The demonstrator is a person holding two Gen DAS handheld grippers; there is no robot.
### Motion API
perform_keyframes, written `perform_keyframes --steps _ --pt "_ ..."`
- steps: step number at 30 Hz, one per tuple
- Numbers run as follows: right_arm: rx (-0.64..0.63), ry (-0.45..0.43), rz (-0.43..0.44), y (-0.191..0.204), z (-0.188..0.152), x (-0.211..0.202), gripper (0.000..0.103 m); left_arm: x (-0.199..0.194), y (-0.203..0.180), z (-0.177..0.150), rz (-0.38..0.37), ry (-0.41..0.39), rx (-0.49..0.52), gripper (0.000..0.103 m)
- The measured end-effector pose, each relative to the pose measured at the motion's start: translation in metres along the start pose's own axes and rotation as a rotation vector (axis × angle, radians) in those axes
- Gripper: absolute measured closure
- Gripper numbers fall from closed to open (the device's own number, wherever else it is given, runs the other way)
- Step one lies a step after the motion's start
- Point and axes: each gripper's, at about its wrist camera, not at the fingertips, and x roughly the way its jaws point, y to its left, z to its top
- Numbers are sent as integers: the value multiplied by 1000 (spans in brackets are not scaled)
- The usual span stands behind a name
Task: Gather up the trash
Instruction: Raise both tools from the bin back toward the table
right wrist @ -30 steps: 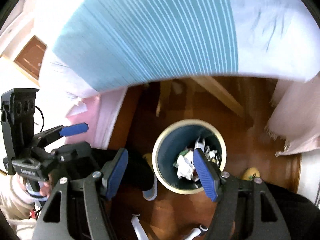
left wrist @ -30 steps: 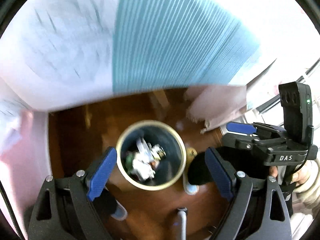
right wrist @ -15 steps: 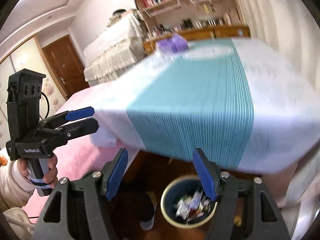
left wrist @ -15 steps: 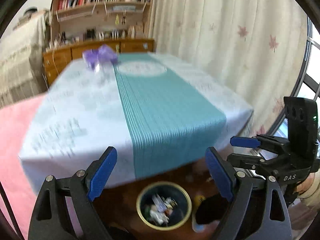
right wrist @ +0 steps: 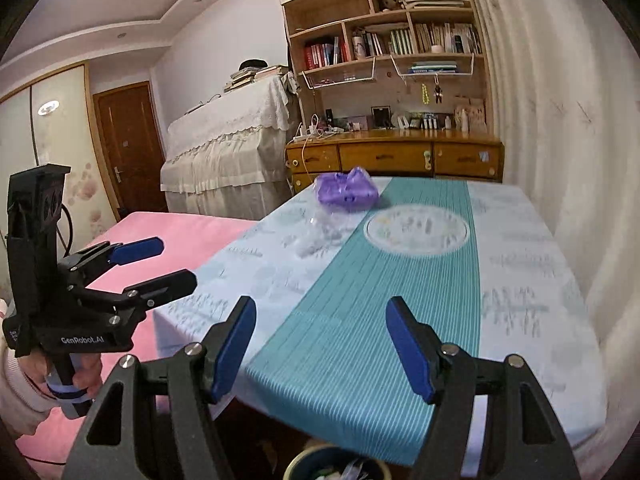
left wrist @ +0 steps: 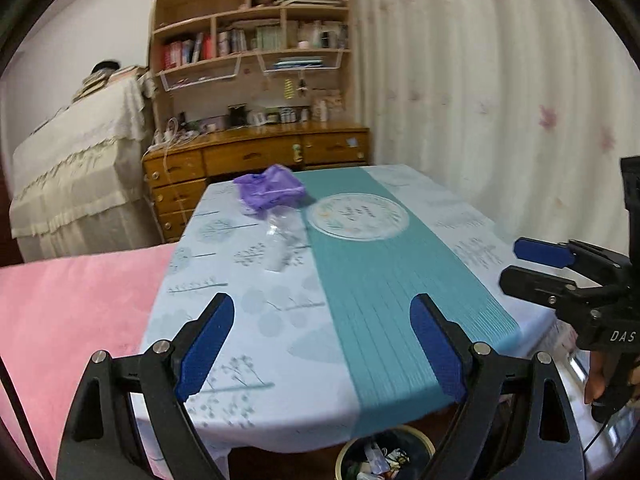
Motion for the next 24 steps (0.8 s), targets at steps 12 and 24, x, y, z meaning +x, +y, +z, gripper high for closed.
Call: perform_keyframes --steps 12,24 --pt "-43 96 -47 -13 61 73 35 70 100 43 25 116 -165 15" --pt "58 231 -21 -38 101 186 35 159 160 74 34 200 -225 15"
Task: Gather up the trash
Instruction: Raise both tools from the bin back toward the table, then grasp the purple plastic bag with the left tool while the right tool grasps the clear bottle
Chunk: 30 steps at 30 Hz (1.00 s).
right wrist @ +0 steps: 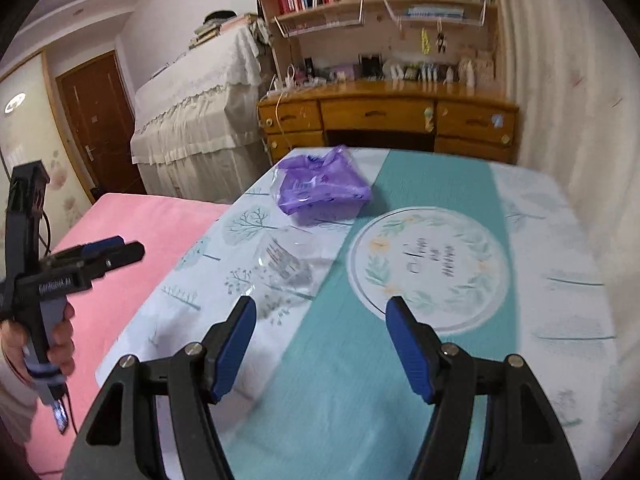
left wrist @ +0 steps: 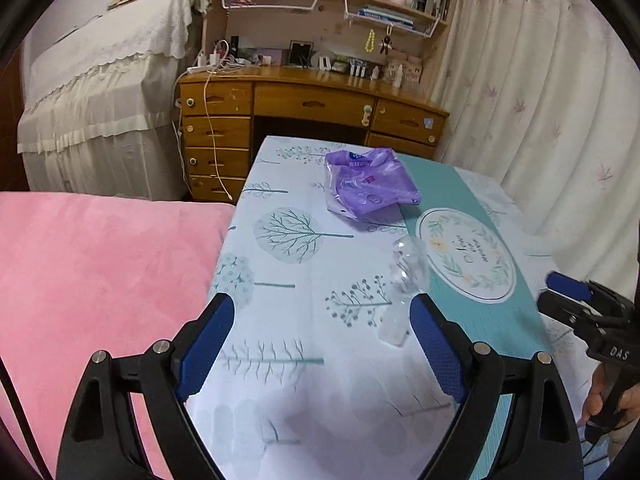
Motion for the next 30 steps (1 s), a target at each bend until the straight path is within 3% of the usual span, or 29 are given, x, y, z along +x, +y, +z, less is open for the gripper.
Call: perform_keyframes --steps 6,10,20,25,30 --pt "50 66 30 22 24 61 35 34 -1 11 50 18 67 15" --pt "79 110 -13 37 34 97 35 46 10 19 62 30 71 15" --pt "-6 177 -260 68 35 154 35 52 21 34 73 33 120 15" --pt "73 168 -197 41 32 147 37 60 15 42 53 33 139 15" --pt "108 177 -145 13 33 140 41 81 5 52 -25 64 129 15"
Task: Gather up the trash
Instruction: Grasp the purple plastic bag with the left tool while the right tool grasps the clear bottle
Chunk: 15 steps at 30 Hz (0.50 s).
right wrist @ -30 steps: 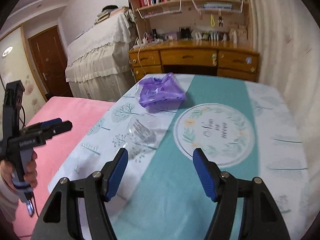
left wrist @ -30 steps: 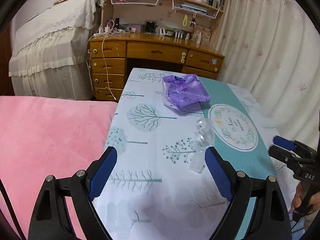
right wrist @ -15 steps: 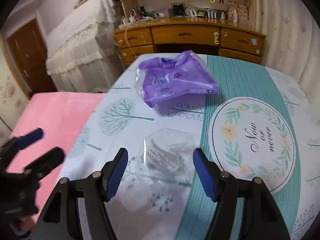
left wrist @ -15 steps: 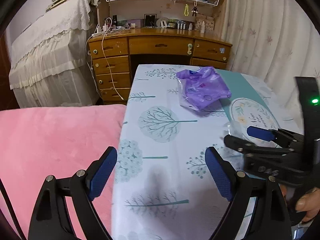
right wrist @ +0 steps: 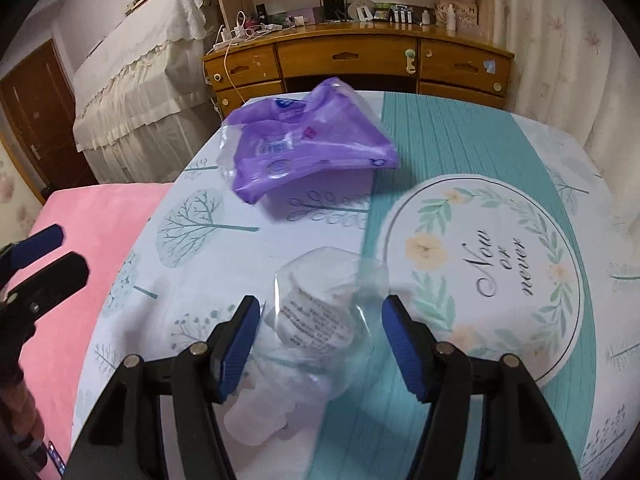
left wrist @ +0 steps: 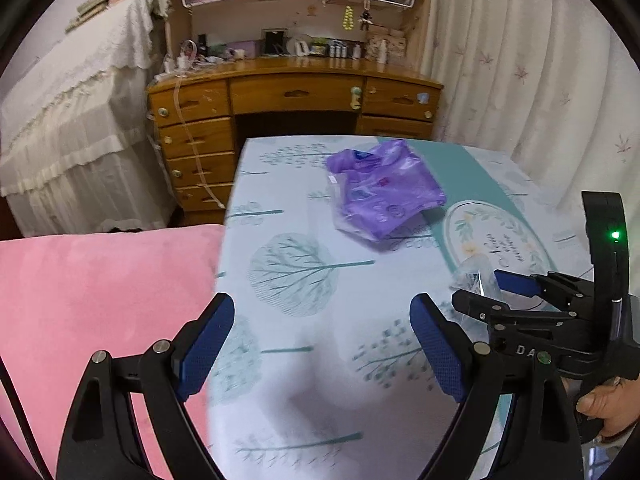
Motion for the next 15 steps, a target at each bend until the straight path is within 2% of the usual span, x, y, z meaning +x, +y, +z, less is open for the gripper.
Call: perform_keyframes --steps 3,10,12,15 --pt "26 -1 34 -17 6 -2 45 15 -7 9 -40 12 3 15" --pt "98 -73 100 -60 28 0 56 63 -17 51 -126 38 -14 15" --pt "108 -84 114 -69 35 3 61 76 -17 62 -135 44 -24 15" --pt "124 -87 127 -83 44 12 64 98 -18 79 -132 53 -24 15"
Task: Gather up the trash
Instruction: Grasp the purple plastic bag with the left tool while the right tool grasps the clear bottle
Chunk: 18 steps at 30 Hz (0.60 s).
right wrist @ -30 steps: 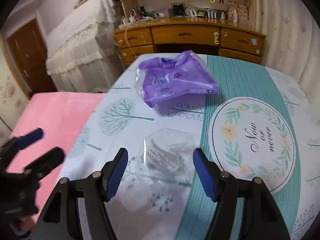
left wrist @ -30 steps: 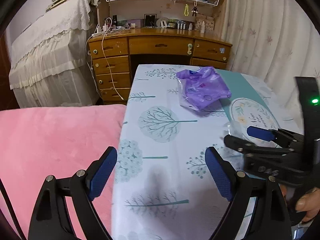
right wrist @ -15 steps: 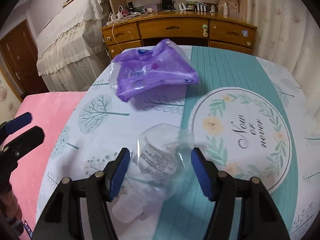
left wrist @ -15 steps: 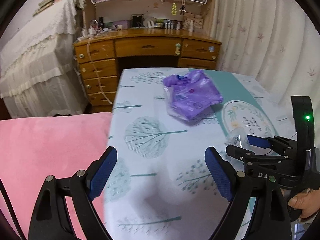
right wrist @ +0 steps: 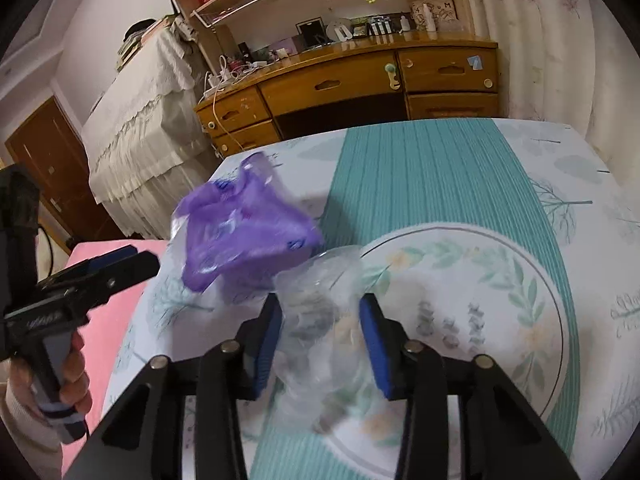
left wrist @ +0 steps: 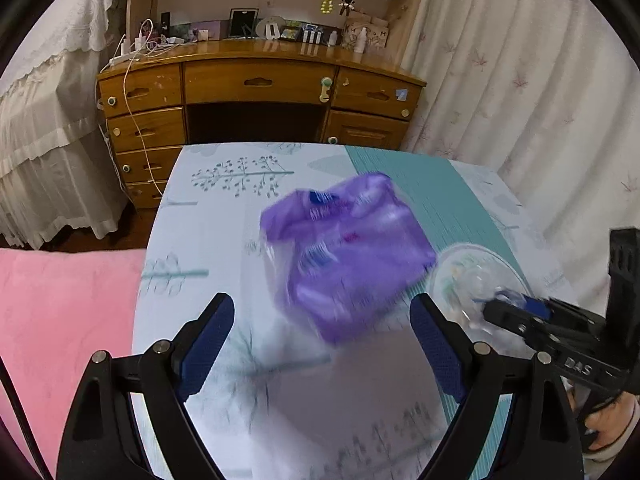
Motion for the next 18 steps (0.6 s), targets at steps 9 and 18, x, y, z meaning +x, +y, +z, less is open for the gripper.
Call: perform_keyframes --steps 9,18 --pt "36 53 69 -25 11 19 66 51 23 15 -37 40 -89 15" --pt "37 82 90 -31 0 18 79 45 25 2 -74 -5 -165 97"
